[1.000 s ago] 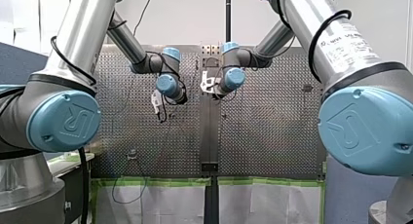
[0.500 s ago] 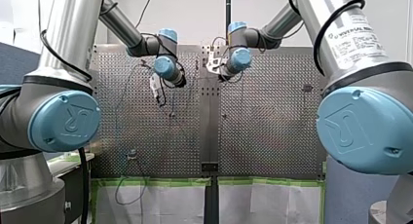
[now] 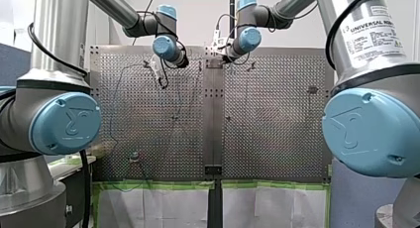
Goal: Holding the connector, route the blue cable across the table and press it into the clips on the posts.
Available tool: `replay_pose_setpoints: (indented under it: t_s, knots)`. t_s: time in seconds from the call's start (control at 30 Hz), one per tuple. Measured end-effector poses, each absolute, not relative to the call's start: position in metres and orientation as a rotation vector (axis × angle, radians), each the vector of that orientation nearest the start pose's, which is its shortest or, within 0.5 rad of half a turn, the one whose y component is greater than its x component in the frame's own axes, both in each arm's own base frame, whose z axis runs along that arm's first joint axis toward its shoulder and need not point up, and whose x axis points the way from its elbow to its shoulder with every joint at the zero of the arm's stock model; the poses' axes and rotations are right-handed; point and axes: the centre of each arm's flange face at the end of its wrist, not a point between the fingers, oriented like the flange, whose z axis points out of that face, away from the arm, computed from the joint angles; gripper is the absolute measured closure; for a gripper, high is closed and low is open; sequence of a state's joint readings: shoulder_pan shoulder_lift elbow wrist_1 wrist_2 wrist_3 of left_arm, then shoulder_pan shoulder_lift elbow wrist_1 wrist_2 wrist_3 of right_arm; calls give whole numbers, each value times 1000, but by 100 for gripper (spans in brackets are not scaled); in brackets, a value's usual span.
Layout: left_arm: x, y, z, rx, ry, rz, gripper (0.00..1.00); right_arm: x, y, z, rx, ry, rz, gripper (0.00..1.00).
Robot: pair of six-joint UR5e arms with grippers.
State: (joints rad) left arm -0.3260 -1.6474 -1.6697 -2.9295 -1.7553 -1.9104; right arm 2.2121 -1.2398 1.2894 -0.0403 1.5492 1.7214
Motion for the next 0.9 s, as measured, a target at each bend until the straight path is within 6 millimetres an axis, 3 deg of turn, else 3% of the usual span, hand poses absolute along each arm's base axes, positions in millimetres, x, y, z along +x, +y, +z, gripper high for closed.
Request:
replay_pose_setpoints:
  t_s: [0.23,0.6,0.9]
  knots:
    - [453,-276,425,-156,1545,-392,100,485,-423,443,1680,-969,1789,100]
    - [470,-290,392,-106,1594,-436,100,485,-440,424,1712,-1016,1819,100]
    - [488,-288,402,-126,1538,-463,100,487,-453,426,1717,-1013,1852,100]
